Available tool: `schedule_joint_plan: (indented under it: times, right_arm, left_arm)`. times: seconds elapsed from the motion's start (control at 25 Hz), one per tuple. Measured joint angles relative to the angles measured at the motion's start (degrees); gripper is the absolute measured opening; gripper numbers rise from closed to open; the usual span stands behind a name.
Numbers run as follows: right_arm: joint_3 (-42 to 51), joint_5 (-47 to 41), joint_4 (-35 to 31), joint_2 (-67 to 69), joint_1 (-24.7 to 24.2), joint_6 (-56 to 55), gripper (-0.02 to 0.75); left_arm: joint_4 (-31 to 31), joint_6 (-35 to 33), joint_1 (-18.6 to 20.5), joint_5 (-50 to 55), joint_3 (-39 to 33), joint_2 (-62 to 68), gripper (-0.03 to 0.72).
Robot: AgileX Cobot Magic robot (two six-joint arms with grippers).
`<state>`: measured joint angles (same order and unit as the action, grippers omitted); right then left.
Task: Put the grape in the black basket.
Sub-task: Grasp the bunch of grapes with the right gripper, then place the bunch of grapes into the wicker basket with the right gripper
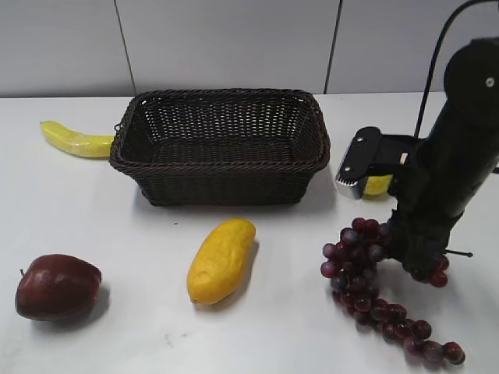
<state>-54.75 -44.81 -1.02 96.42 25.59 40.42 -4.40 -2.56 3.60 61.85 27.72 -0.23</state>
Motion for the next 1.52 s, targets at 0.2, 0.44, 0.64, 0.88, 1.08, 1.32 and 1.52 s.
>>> schedule_joint_plan:
  times: [0.2, 0.44, 0.64, 0.88, 1.08, 1.32, 1.52]
  right_arm:
    - [-6.47, -5.88, -3.54, -6.3, 0.0, -0.17, 0.251]
    - [-18.03, -7.65, -11.37, -10.33, 0.0, -0.37, 0.25]
    - [-27.28, -4.49, -20.07, -10.38, 0.0, -0.42, 0.25]
    - [-36.64, 2.72, -32.59, -6.06, 0.0, -0.42, 0.249]
    - [-44.54, 4.92, -37.43, 3.75, 0.0, -0.59, 0.249]
    - [-47.21, 7.3, -37.92, 15.89, 0.0, -0.64, 0.249]
    - [-47.21, 7.42, -37.92, 24.55, 0.0, -0.7, 0.249]
  left_arm:
    - [0.0, 0.0, 0.0, 0.0, 0.0, 0.0, 0.231]
    - [0.0, 0.0, 0.0, 0.0, 0.0, 0.0, 0.231]
    - [0.0, 0.0, 0.0, 0.0, 0.0, 0.0, 0.229]
    - [0.0, 0.0, 0.0, 0.0, 0.0, 0.0, 0.229]
    - [0.0, 0.0, 0.0, 0.0, 0.0, 0.0, 0.229]
    - [0.0, 0.0, 0.0, 0.0, 0.0, 0.0, 0.229]
    - [0.0, 0.0, 0.0, 0.0, 0.0, 0.0, 0.229]
